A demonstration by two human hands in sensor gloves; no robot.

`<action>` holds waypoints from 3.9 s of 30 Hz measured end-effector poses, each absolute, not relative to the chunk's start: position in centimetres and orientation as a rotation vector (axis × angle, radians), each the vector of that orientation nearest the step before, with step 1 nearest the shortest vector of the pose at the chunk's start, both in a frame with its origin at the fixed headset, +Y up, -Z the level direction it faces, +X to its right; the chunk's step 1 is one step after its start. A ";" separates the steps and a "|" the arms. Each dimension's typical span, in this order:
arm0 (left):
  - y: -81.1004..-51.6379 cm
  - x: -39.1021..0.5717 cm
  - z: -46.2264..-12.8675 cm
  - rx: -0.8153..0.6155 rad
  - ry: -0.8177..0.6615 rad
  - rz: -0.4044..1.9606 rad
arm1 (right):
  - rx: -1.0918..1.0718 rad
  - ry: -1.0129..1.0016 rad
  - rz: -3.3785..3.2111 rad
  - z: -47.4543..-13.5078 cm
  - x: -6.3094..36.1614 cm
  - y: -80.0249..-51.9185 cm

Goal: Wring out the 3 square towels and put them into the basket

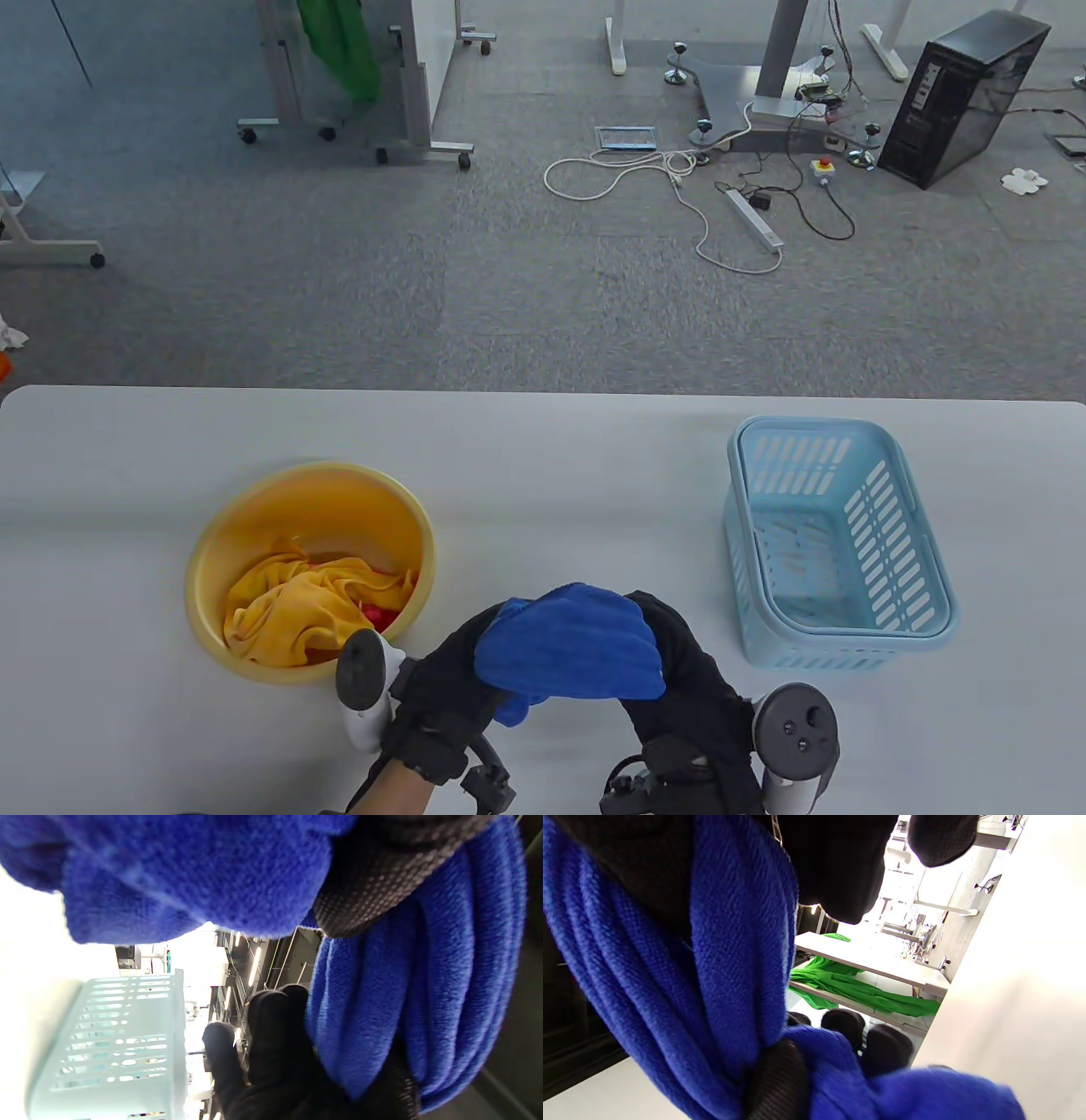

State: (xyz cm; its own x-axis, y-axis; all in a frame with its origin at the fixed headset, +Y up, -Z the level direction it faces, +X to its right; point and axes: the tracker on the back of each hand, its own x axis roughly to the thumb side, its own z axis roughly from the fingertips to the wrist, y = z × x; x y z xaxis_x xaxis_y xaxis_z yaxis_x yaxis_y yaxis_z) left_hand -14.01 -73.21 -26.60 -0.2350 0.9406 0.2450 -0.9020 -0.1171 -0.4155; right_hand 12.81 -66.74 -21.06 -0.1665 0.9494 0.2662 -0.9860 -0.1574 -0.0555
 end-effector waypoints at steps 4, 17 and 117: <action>-72.5 -14.1 -26.4 -0.069 -0.560 1.771 | 0.201 -0.218 1.708 -21.2 12.4 -67.1; -72.4 -14.1 -26.2 -0.116 -0.548 1.955 | 0.241 -0.089 1.723 -21.8 10.6 -68.8; -71.3 -13.2 -25.5 -0.428 -0.679 1.705 | 0.333 -0.211 1.954 -21.4 9.9 -68.8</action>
